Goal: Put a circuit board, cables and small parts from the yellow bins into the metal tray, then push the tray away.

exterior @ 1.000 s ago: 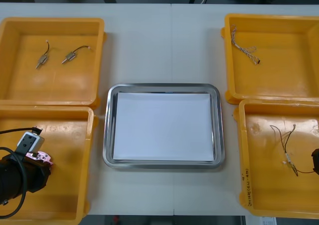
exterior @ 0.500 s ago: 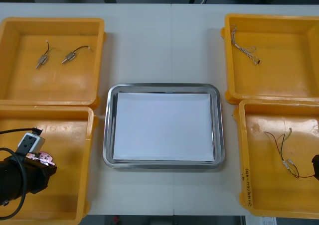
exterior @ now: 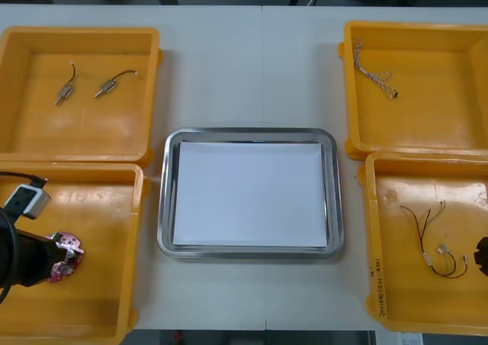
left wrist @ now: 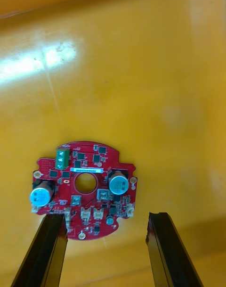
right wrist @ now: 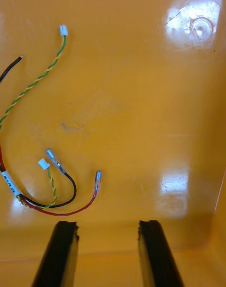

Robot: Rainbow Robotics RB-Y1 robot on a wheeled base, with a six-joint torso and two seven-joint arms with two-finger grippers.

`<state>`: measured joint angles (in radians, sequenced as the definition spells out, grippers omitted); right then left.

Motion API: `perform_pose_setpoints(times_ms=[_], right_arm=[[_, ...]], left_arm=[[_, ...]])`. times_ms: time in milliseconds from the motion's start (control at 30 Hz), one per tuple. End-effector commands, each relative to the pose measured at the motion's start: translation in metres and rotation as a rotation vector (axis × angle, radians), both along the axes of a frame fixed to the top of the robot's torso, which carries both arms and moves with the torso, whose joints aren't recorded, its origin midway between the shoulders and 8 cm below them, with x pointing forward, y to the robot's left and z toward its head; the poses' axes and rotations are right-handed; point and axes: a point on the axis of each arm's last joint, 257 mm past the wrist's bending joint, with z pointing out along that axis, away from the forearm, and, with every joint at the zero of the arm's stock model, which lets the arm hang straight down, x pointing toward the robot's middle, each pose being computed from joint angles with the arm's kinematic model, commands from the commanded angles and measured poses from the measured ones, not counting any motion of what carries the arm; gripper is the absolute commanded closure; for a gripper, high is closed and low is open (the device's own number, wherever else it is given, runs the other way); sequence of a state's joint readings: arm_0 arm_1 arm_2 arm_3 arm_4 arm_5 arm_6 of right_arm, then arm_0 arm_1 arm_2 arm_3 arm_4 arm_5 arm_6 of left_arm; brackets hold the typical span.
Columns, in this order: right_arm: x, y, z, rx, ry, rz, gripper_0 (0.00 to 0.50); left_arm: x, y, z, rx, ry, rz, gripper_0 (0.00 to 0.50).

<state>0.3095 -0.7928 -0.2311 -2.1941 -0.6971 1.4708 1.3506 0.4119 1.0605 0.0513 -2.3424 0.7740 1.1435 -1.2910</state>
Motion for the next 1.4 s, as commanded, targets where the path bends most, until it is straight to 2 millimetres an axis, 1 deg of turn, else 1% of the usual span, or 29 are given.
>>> perform_pose_setpoints(times_ms=[33,133,267,433,500,667,767,800,900,933,1000,1100,1167,1400], right_arm=[[0.006,-0.006,0.016,-0.033,-0.037,0.018,0.000],[0.009,-0.005,0.020,-0.027,-0.045,0.020,0.000],[0.015,0.000,0.029,-0.009,-0.046,0.020,0.000],[0.024,0.009,0.053,0.037,-0.044,0.026,0.000],[0.028,0.013,0.064,0.049,-0.041,0.035,0.000],[0.035,0.025,0.081,0.054,-0.023,0.064,0.000],[0.041,0.038,0.086,0.051,-0.013,0.106,0.000],[0.042,0.042,0.085,0.052,-0.010,0.115,0.000],[0.049,0.064,0.083,0.048,0.001,0.180,0.000],[0.049,0.066,0.081,0.047,0.006,0.187,0.000],[0.048,0.079,0.074,0.049,0.026,0.218,0.000],[0.049,0.092,0.068,0.035,0.044,0.260,0.000],[0.049,0.098,0.064,0.023,0.055,0.279,0.000],[0.045,0.118,0.037,0.004,0.073,0.332,0.000]], left_arm=[[0.020,0.007,0.036,0.108,-0.028,-0.090,0.000],[0.021,0.013,0.042,0.133,-0.008,-0.084,0.000],[0.021,0.020,0.054,0.160,0.018,-0.080,0.000],[0.016,0.034,0.067,0.188,0.061,-0.105,0.000],[0.015,0.039,0.067,0.180,0.079,-0.120,0.000],[0.017,0.046,0.064,0.208,0.084,-0.165,0.000],[0.018,0.049,0.063,0.222,0.087,-0.191,0.000],[0.019,0.049,0.063,0.221,0.086,-0.196,0.000],[0.023,0.049,0.059,0.215,0.080,-0.226,0.000],[0.023,0.050,0.058,0.215,0.082,-0.230,0.000],[0.026,0.050,0.055,0.214,0.079,-0.250,0.000],[0.028,0.048,0.050,0.208,0.077,-0.267,0.000],[0.029,0.046,0.047,0.208,0.076,-0.272,0.000],[0.034,0.036,0.038,0.209,0.082,-0.290,0.000]])
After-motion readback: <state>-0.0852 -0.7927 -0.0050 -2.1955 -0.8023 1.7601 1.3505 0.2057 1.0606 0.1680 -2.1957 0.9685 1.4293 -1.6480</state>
